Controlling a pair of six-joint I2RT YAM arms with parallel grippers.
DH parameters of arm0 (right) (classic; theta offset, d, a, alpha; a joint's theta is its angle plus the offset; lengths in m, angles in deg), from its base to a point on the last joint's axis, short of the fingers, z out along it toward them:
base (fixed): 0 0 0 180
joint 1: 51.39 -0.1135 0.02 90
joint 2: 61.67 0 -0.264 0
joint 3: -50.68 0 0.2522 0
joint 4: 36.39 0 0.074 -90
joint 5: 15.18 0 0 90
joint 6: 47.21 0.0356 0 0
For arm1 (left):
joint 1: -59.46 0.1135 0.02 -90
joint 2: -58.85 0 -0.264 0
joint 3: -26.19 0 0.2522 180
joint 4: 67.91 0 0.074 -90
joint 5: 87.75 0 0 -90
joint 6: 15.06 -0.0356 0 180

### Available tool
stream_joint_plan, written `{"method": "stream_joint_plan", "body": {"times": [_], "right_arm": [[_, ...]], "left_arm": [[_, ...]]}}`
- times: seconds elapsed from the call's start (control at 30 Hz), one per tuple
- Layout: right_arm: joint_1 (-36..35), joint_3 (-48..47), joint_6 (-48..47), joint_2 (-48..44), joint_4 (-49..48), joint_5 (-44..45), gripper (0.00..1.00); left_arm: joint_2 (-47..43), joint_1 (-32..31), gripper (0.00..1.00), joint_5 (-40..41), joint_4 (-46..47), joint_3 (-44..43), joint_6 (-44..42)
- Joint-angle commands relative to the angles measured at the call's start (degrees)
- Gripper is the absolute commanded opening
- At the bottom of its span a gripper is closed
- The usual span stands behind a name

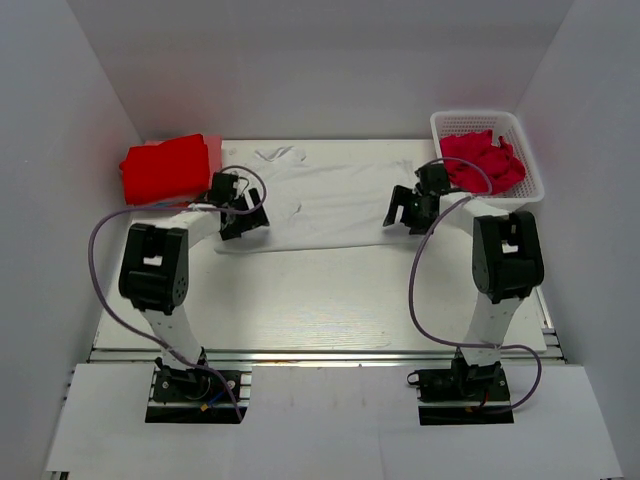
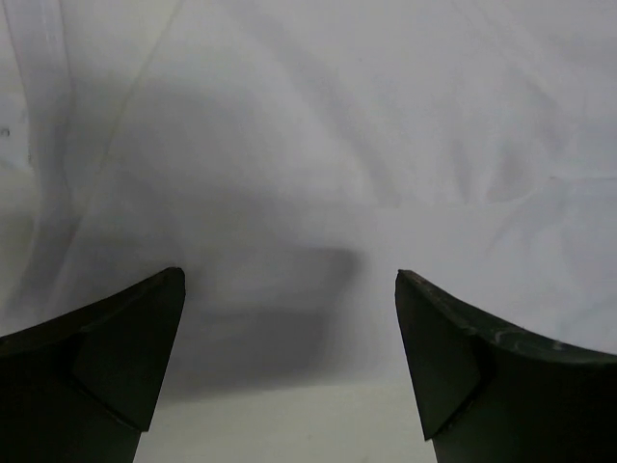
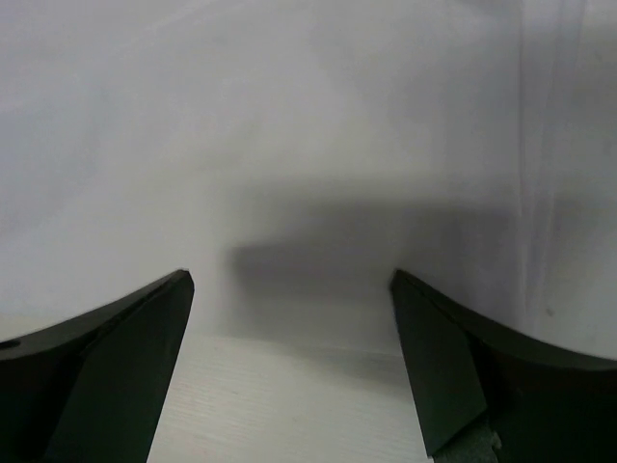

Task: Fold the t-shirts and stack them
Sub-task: Fold the flattened tshirt in 1/3 of the way, then grap the side of the flattened tshirt furthest away from the robot with both arms

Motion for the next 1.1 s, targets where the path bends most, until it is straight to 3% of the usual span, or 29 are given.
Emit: {"method": "stream_joint_plan", "body": {"times": [0.0, 0.2, 0.37, 0.5, 0.63, 0.7, 0.83, 1.0, 1.07], "right_arm": [[-0.2, 8.1, 0.3, -3.7, -2.5, -1.9, 0.9], [-1.1, 22.5, 0.3, -14.6, -1.0, -2.8, 0.9], [-3.7, 35.3, 0.6, -28.8, 1.6, -2.5, 0.9], [-5.9, 37.8, 0.7, -38.5, 5.0, -4.3, 0.9], [-6.7, 34.0, -3.4, -44.3, 2.7, -2.9, 0.9], [-6.5, 32.8, -4.4, -44.0, -1.5, -2.4, 0.9], [-6.0, 25.3, -3.6, -39.9, -8.7, -1.3, 0.9], [-6.1, 15.6, -3.4, -31.2, -8.4, 2.7, 0.9], [-6.1, 13.3, -3.7, -28.3, -8.4, 2.3, 0.9]], "left_arm": [[-6.5, 0.5, 1.0, -3.0, 0.6, 7.8, 0.9], [-15.1, 0.5, 1.0, -2.3, -5.8, 20.2, 4.0], [-31.8, -0.1, 1.0, -1.3, -16.8, 30.5, 7.9], [-45.2, -0.1, 1.0, -3.3, -24.3, 31.6, 9.3], [-52.0, -0.1, 1.0, -1.2, -20.8, 28.0, 6.1], [-51.2, -0.1, 1.0, 0.3, -14.9, 25.6, 4.2], [-40.6, -0.1, 1.0, 0.3, -5.4, 18.1, -4.4], [-13.6, -0.1, 1.0, 6.4, -11.9, -4.3, -12.4], [-7.5, -0.1, 1.0, 7.2, -12.0, -12.2, -16.2]]}}
